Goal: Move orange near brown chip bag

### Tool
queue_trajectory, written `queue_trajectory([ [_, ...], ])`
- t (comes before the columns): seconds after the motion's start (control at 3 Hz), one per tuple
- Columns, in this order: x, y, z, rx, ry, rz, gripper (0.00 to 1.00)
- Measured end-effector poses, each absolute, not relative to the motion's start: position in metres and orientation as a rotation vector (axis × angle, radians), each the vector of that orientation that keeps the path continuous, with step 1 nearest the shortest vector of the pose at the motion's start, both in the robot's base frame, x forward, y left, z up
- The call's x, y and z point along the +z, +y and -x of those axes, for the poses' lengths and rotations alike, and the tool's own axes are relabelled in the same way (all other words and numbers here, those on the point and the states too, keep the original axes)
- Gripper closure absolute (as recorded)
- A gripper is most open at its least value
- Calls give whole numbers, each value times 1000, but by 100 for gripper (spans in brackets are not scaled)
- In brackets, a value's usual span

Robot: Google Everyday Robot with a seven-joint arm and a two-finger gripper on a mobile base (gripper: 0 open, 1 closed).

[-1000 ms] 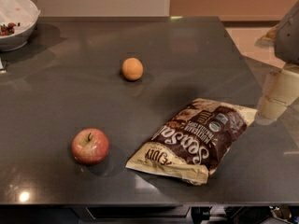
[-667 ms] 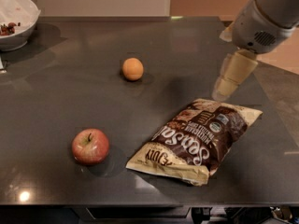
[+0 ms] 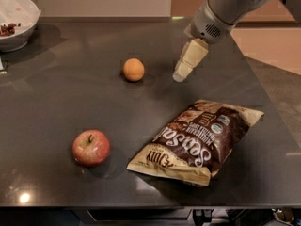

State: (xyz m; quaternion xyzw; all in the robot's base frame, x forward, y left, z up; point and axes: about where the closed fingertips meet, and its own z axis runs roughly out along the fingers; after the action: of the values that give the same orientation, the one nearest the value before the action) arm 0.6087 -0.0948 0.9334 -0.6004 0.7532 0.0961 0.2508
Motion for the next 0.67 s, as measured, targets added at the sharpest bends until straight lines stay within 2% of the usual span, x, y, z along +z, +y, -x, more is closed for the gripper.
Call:
queue_trajectory([
  [0.67,901,-41,-662,376,2034,1607,0],
])
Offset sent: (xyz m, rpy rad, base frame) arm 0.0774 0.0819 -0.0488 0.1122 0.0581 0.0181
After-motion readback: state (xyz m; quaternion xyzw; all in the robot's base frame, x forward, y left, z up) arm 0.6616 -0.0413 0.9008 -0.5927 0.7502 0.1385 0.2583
